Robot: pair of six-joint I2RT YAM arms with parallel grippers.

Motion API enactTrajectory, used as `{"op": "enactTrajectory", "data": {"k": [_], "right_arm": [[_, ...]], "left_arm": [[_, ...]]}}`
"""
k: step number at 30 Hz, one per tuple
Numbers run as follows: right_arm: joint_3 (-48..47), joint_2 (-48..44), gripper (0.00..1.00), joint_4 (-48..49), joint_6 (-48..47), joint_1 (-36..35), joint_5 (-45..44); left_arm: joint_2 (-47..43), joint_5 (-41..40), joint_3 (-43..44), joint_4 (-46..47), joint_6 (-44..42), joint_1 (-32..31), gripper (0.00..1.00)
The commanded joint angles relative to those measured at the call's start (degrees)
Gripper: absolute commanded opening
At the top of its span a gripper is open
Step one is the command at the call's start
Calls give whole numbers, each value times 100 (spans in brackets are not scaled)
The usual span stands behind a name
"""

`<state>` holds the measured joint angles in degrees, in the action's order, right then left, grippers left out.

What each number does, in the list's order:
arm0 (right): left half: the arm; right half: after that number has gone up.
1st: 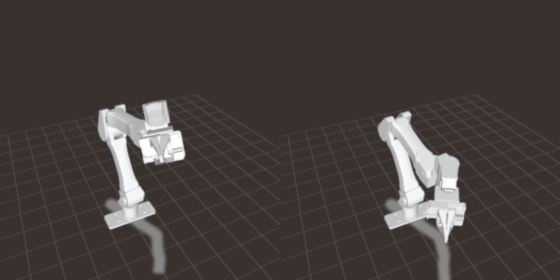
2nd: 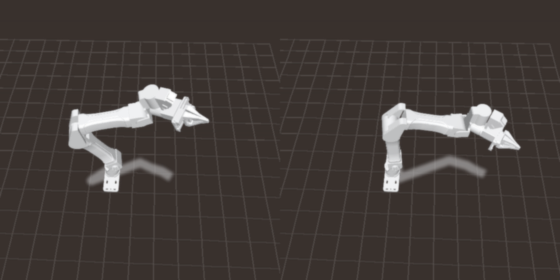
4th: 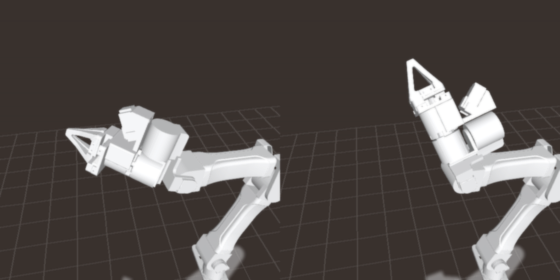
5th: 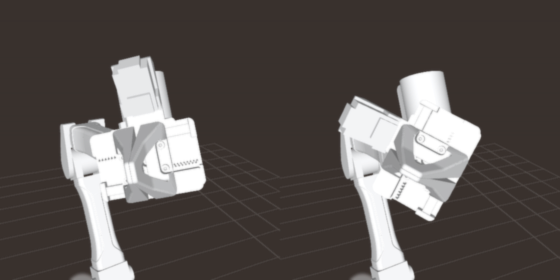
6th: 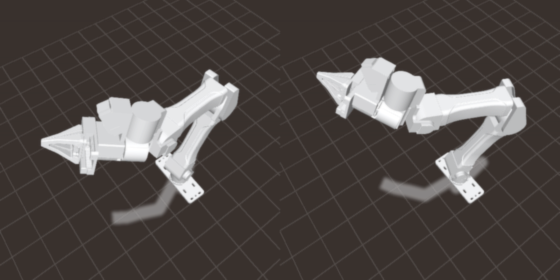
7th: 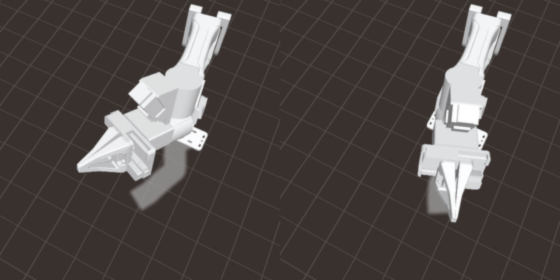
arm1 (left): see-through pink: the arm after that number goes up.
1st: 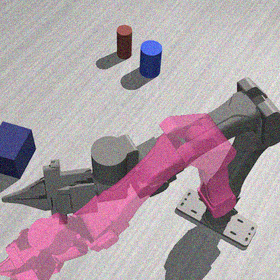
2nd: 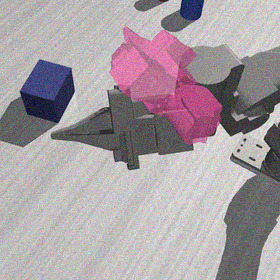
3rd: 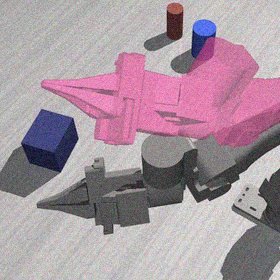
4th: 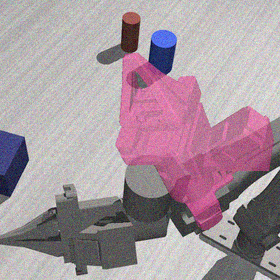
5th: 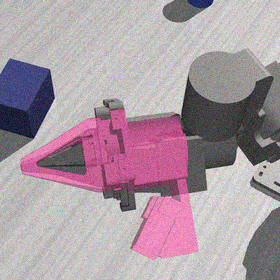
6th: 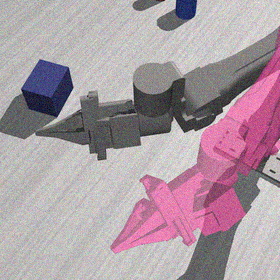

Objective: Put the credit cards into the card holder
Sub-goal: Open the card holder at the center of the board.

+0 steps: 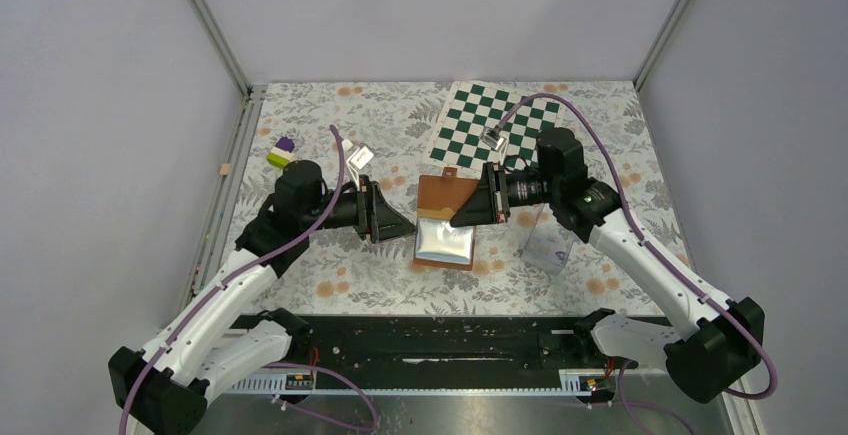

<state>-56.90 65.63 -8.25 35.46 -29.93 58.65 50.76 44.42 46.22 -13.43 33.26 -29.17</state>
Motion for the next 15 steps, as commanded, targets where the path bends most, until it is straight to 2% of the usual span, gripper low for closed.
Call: {"op": "enactTrajectory", "data": {"k": [1,5,15], "right_arm": [[-5,-47,0,297,109,31,265],[12,-39,0,348,144,31,320],[104,44,0,415,172,31,313]], "left_arm": [[-7,-8,-46,221,-61,25,53],[53,-39,-104,374,65,25,50],[39,263,-78,872,308,-113,52]]}}
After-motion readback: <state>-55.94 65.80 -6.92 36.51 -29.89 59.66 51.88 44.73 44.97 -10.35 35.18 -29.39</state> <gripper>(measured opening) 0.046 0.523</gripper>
